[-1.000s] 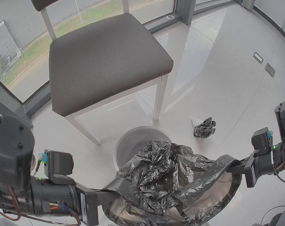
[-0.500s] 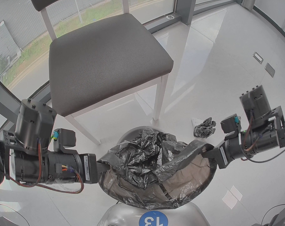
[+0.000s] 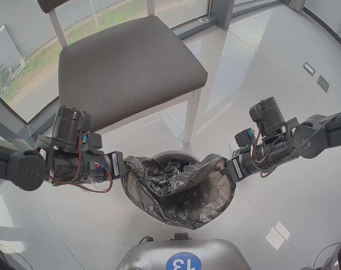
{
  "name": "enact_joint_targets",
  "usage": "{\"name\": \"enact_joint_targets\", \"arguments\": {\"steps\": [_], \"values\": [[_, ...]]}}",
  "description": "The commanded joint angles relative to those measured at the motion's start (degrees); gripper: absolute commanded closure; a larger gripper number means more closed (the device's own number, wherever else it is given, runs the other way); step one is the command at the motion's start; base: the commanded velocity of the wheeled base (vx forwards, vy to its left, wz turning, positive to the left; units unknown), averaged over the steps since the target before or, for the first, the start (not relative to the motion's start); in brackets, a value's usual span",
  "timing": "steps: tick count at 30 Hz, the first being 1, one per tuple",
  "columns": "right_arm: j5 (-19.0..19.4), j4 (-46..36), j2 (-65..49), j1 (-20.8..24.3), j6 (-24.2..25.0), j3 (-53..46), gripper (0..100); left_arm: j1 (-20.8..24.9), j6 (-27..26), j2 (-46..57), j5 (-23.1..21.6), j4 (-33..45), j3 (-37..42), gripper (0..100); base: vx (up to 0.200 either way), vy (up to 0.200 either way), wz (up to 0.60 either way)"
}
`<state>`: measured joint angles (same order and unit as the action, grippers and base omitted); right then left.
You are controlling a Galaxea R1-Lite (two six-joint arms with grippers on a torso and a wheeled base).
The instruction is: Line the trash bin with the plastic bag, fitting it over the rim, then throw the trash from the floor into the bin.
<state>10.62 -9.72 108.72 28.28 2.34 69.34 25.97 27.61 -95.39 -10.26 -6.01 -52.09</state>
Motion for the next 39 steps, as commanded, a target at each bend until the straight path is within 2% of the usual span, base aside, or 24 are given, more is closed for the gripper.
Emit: {"name": "enact_joint_targets", "arguments": {"steps": [1, 6, 13, 19, 26, 34, 39], "values": [[0.3, 0.0, 6.0, -1.7, 0.0, 3.5, 100, -2.1, 0.0, -5.7, -0.5, -0.7, -2.7, 100, 0.0, 0.0, 0.0], [0.4, -0.4, 9.1, -4.6, 0.1, 8.1, 100, -6.6, -0.1, -7.8, -1.0, -6.3, -5.0, 100, 0.0, 0.0, 0.0], [0.5, -0.7, 13.5, -7.5, 1.0, 13.7, 100, -9.4, 0.0, -8.8, -1.0, -7.0, -7.3, 100, 0.0, 0.0, 0.0], [0.5, -0.7, 15.7, -8.3, 1.4, 15.4, 100, -9.3, 0.1, -8.7, -0.9, -7.3, -6.2, 100, 0.0, 0.0, 0.0], [0.5, -0.7, 16.5, -7.9, 4.2, 16.9, 100, -8.7, 0.3, -8.6, -1.0, -7.2, -6.0, 100, 0.0, 0.0, 0.0], [0.4, -0.8, 17.3, -6.5, 4.4, 18.5, 100, -3.2, 0.9, -9.9, -0.9, -7.2, -6.0, 100, 0.0, 0.0, 0.0], [0.3, -2.7, 17.6, -6.8, 4.4, 19.1, 100, -3.3, 2.2, -13.7, -0.4, -8.3, -6.9, 100, 0.0, 0.0, 0.0]]}}
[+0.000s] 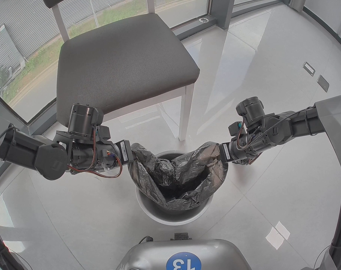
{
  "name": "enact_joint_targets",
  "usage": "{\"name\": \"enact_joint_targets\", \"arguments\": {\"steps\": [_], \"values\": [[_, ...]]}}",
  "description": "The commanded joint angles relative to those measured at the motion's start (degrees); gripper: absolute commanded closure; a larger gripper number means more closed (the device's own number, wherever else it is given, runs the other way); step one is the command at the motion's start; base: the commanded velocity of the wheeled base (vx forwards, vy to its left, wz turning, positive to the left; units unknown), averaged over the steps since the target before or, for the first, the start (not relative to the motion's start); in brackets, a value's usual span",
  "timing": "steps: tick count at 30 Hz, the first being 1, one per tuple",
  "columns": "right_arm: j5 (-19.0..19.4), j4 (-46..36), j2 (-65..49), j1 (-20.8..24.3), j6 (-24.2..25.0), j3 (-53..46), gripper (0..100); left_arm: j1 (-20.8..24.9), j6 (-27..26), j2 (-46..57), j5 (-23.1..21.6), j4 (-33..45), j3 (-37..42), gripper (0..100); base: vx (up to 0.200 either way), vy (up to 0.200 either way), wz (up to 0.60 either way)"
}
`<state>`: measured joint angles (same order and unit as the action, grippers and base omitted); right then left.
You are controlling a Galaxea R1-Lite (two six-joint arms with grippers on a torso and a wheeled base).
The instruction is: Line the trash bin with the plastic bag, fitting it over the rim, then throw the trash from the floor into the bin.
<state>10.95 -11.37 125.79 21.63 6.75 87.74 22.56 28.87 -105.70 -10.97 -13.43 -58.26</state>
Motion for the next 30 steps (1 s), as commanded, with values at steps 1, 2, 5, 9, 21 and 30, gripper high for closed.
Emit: {"name": "enact_joint_targets", "arguments": {"steps": [1, 2, 5, 9, 21, 30], "values": [[0.0, -1.1, 0.5, -0.3, 0.0, 0.8, 100, 0.0, 1.0, -3.5, 0.3, -1.2, -0.7, 100, 0.0, 0.0, 0.0], [0.0, -1.5, 0.7, -0.5, 0.1, 1.0, 100, -1.0, 1.4, -4.3, 0.4, -3.0, -0.8, 100, 0.0, 0.0, 0.0], [0.0, -1.8, 1.2, -1.2, 0.1, 1.2, 100, -2.8, 1.4, -5.3, 0.3, -5.3, -0.7, 100, 0.0, 0.0, 0.0], [-0.1, -1.9, 2.3, -2.8, 1.0, 2.4, 100, -4.9, 1.5, -5.7, 0.3, -5.6, -0.3, 100, 0.0, 0.0, 0.0], [-0.1, -2.0, 3.7, -3.3, 3.0, 3.6, 100, -5.3, 1.5, -6.4, 0.3, -5.7, 1.1, 100, 0.0, 0.0, 0.0], [-0.1, -1.7, 3.9, -3.3, 3.0, 6.5, 100, -5.5, 2.9, -8.1, 0.7, -7.7, -1.5, 100, 0.0, 0.0, 0.0]]}}
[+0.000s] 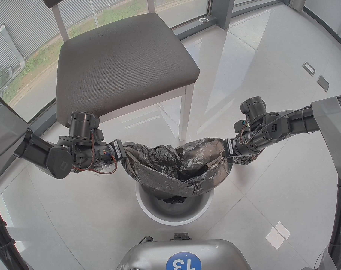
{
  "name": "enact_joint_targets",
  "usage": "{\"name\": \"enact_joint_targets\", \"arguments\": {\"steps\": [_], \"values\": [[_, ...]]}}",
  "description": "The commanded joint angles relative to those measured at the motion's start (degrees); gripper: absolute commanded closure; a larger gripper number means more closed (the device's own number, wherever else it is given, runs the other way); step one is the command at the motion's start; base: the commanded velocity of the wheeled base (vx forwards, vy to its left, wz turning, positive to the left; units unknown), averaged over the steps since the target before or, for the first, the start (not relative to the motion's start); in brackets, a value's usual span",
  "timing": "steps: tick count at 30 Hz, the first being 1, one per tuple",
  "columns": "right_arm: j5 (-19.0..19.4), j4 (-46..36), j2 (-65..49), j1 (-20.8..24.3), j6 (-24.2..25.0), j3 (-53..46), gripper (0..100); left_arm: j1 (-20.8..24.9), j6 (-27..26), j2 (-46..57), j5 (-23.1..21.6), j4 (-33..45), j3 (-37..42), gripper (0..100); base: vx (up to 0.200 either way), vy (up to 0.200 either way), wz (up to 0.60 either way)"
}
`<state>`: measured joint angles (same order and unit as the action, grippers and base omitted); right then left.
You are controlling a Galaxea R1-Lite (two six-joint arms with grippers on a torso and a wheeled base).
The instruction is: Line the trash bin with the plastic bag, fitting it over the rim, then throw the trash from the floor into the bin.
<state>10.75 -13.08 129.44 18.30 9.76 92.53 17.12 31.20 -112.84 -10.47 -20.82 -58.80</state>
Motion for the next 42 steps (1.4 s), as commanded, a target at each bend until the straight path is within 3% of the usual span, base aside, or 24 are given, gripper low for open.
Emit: {"name": "enact_joint_targets", "arguments": {"steps": [1, 5, 6, 23, 29, 42], "values": [[0.1, -0.1, 0.5, 0.0, -0.1, 2.0, 100, -0.1, 0.5, -1.2, 0.2, -0.4, -1.0, 100, 0.0, 0.0, 0.0], [0.1, -0.2, 0.8, 0.2, -0.4, 1.8, 100, 0.1, 0.5, -1.4, 0.3, -0.4, -0.5, 100, 0.0, 0.0, 0.0], [0.1, -0.3, 0.9, 0.2, -0.4, 1.7, 0, 0.2, 0.5, -1.3, 0.3, -0.4, -0.5, 100, 0.0, 0.0, 0.0], [-0.5, -7.0, -4.1, 4.6, -0.4, 0.9, 0, 2.2, 0.4, 4.3, 0.2, -0.2, 6.9, 100, 0.0, 0.0, 0.0], [-0.6, -10.5, -8.2, 8.9, -0.1, 0.8, 0, 5.5, 0.7, 9.2, 0.1, -0.4, 14.4, 100, 0.0, 0.0, 0.0], [-0.6, -12.0, -10.3, 17.2, -0.6, -1.9, 0, 7.6, 0.8, 11.8, -0.2, -0.4, 19.9, 100, 0.0, 0.0, 0.0]]}}
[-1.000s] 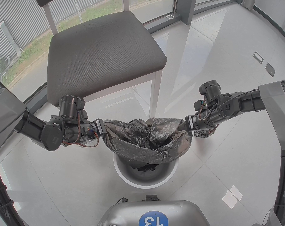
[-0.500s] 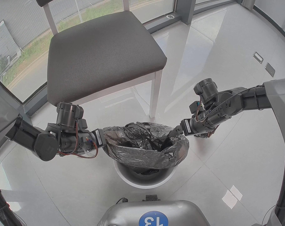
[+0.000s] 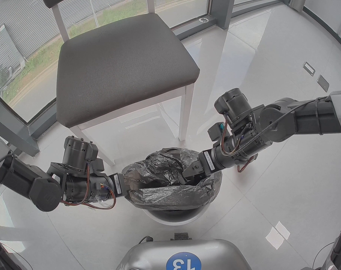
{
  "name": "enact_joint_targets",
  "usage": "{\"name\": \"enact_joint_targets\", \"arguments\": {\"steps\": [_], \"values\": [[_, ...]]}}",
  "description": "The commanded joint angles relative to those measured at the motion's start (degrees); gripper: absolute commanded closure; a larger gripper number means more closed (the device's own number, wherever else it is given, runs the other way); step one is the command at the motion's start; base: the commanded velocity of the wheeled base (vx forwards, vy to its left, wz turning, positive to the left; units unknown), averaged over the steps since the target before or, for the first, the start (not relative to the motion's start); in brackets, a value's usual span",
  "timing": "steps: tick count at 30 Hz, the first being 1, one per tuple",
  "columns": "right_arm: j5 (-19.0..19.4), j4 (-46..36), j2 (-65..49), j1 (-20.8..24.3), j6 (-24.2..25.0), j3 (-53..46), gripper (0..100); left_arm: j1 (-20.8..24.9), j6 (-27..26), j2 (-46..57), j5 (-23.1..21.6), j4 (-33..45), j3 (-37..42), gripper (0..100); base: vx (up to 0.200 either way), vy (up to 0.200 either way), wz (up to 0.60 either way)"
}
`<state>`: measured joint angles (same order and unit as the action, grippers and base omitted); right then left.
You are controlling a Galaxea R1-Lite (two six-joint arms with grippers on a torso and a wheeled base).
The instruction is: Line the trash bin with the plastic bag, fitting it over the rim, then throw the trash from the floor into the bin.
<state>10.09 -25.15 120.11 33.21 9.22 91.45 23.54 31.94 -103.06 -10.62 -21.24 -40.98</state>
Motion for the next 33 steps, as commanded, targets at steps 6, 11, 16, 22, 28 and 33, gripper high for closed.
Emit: {"name": "enact_joint_targets", "arguments": {"steps": [6, 11, 16, 22, 28, 33], "values": [[0.0, 0.0, -1.0, 3.8, -0.3, -0.9, 0, 2.7, 0.1, 5.5, -0.6, -0.1, 7.9, 100, 0.0, 0.0, 0.0], [0.0, 0.0, -0.9, 3.9, -0.3, -0.9, 0, 1.9, 0.0, 7.2, -1.2, 0.1, 9.5, 100, 0.0, 0.0, 0.0], [0.0, 0.0, -0.9, 4.1, -0.3, -0.8, 0, 1.0, -0.5, 9.4, -1.9, 0.2, 13.2, 100, 0.0, 0.0, 0.0], [-0.1, 0.0, -0.9, 4.1, -0.3, -0.8, 0, -0.5, -0.7, 10.9, -4.2, 0.3, 15.4, 100, 0.0, 0.0, 0.0], [-0.4, 0.0, -0.9, 4.0, -0.3, -0.8, 0, 0.2, -0.7, 10.4, -4.4, 0.2, 14.9, 100, 0.0, 0.0, 0.0], [-0.6, 0.0, -1.0, 3.8, -0.2, -0.9, 0, 2.5, -2.1, 9.3, -4.3, 0.1, 14.0, 100, 0.0, 0.0, 0.0]]}}
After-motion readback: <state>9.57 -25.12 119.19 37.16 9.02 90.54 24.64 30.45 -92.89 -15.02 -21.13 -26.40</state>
